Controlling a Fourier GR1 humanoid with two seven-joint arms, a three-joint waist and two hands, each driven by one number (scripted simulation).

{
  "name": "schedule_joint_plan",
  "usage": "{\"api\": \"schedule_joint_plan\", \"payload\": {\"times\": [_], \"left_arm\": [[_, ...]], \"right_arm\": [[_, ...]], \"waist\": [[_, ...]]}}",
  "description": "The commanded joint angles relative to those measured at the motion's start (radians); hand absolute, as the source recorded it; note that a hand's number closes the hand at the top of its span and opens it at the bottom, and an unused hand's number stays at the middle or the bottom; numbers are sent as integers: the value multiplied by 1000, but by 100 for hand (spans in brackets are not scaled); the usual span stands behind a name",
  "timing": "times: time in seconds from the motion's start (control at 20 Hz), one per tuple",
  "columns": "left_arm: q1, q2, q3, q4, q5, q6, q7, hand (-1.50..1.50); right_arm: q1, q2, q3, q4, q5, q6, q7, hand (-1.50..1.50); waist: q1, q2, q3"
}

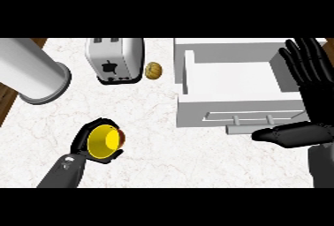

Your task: Pick up the cup, place it into the drawer and close the drawer

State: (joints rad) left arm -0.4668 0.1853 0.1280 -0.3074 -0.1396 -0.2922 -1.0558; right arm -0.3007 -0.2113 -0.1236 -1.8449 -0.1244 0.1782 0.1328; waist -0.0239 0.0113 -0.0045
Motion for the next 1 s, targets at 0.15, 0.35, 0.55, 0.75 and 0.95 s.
{"api": "schedule_joint_plan", "payload": {"times": [0.15, 0.35, 0.55, 0.75, 0.95], "left_arm": [[-51, -31, 87, -31, 97, -52, -139, 150], [-34, -63, 210, -53, 197, 137, -126, 150], [-77, -70, 212, -77, 204, 106, -145, 150], [-116, -103, 145, -209, 185, 112, -4, 150], [-232, -133, 137, -311, 210, 163, 133, 150]], "right_arm": [[16, 9, -6, 12, 9, -4, -33, -150], [13, -5, -17, -27, -15, -2, 14, -150], [21, 10, 12, 2, 20, -5, -1, -150], [42, -19, -29, -22, -25, 21, 15, -150], [55, -10, -36, 11, -16, 21, -22, -150]], "waist": [[3, -2, 1], [6, -6, 2], [11, -6, 3], [25, -15, 5], [29, -16, 6]]}}
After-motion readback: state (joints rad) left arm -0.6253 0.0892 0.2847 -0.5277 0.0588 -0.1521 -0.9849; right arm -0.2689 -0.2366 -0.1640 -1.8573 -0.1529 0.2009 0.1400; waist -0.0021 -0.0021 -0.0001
